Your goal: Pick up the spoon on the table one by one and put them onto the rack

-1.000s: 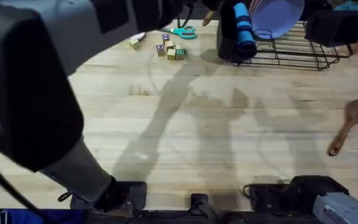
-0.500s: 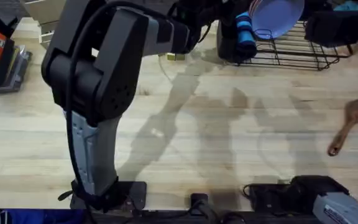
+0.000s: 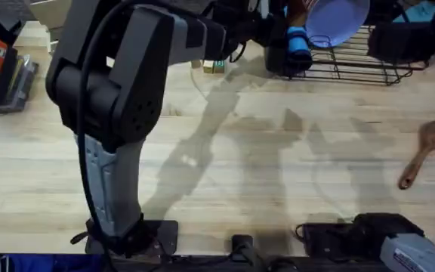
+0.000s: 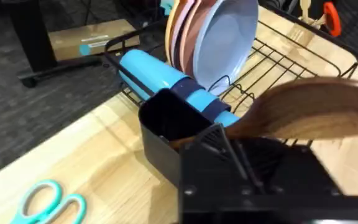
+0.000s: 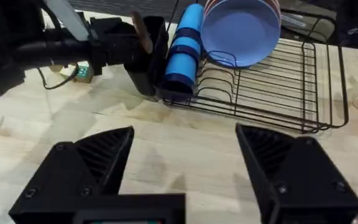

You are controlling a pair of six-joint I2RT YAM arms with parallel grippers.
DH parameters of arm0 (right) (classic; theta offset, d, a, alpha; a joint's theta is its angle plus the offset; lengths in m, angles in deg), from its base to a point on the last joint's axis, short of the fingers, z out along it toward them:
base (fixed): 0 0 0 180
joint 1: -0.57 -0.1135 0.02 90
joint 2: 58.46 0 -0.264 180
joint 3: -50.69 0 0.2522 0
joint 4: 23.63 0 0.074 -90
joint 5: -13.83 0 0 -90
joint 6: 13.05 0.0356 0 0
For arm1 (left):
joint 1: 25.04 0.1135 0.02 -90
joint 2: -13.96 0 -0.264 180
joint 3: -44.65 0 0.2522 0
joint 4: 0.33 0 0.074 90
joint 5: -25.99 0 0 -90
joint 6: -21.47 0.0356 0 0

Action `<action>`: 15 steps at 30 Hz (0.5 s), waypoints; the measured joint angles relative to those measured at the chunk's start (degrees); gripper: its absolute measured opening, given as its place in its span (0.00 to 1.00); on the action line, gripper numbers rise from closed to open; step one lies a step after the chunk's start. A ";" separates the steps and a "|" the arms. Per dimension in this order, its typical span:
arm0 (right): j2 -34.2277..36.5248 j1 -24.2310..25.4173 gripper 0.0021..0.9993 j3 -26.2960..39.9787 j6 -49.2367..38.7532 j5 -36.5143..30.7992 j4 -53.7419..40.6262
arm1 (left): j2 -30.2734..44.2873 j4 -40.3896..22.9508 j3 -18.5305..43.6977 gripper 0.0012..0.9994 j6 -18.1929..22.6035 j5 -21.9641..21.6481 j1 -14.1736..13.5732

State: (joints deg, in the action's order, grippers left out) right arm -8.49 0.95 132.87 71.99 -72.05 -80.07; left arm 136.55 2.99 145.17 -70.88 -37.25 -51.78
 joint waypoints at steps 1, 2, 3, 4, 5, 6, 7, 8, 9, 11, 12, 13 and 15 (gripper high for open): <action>0.01 0.00 0.99 0.00 0.00 0.00 0.01 | -0.02 -0.17 0.00 0.04 0.00 0.00 0.07; 0.00 0.00 0.99 0.00 0.00 0.00 0.01 | -0.02 -0.20 0.01 0.09 0.17 -0.02 0.09; 0.02 0.00 0.99 0.00 0.00 0.00 0.00 | -0.02 -0.28 0.04 0.19 0.50 -0.04 0.09; 0.00 0.00 0.99 0.00 0.00 -0.01 0.00 | -0.02 -0.77 0.07 0.34 0.20 0.08 0.09; 0.02 0.00 0.99 0.00 0.00 -0.02 0.01 | 0.01 -1.23 0.07 0.49 0.17 0.07 0.05; 0.02 0.00 0.99 0.00 -0.02 0.00 0.00 | 0.07 -1.59 0.05 0.64 0.07 0.07 0.02; 0.02 0.00 0.99 0.00 0.00 0.00 0.00 | 0.07 -1.68 0.04 0.82 0.09 0.26 -0.02; 0.00 0.00 0.99 0.00 -0.01 0.00 0.00 | 0.07 -1.59 0.04 0.94 -0.06 0.37 -0.02; 0.02 0.00 0.99 0.00 0.00 0.00 0.00 | 0.04 -1.46 0.04 0.98 -0.03 0.46 -0.13; 0.02 0.00 0.99 0.00 0.00 0.00 0.00 | 0.04 -1.44 0.04 0.99 -0.04 0.46 -0.24; 0.02 0.00 0.99 0.00 0.00 0.00 0.00 | 0.06 -1.46 0.04 0.99 -0.04 0.46 -0.24; 0.02 0.00 0.99 0.00 -0.02 0.00 0.00 | 0.04 -1.44 0.04 0.99 -0.04 0.48 -0.24; 0.02 0.00 0.99 0.00 -0.02 0.00 0.00 | 0.07 -1.46 0.04 0.99 -0.04 0.46 -0.22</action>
State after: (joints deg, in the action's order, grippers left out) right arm -8.47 0.95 132.87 71.98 -72.05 -80.07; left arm 136.61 1.53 145.22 -70.93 -36.79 -52.00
